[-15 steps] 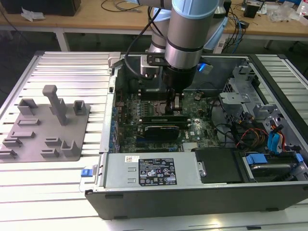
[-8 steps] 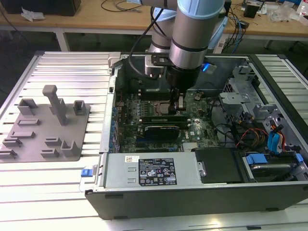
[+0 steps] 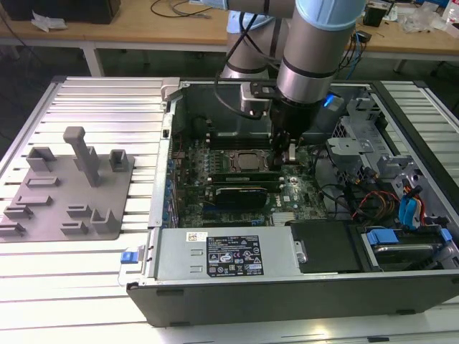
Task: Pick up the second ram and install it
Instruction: 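Press down the second ram until it locks into place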
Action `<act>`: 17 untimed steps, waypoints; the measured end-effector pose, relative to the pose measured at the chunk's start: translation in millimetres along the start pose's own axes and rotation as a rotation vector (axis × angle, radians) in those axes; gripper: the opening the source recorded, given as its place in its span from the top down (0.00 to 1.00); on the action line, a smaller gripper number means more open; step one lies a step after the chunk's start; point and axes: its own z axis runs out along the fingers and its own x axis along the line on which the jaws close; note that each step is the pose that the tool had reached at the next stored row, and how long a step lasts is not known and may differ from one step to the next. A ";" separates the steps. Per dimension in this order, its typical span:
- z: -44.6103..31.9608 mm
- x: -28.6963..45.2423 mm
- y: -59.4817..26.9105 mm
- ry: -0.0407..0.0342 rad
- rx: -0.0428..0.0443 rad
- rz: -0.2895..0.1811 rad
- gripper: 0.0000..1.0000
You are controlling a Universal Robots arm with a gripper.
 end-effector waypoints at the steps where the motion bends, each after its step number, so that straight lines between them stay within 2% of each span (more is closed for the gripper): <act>1: 0.0 0.0 0.0 0.0000 0.0001 0.000 0.92; 3: 0.5 0.1 0.0 -0.0003 0.0001 0.000 0.92; 5: 8.6 0.3 -0.3 -0.0010 0.0001 0.000 0.92; 17: 15.3 -1.2 -0.6 -0.0011 -0.0001 0.000 0.92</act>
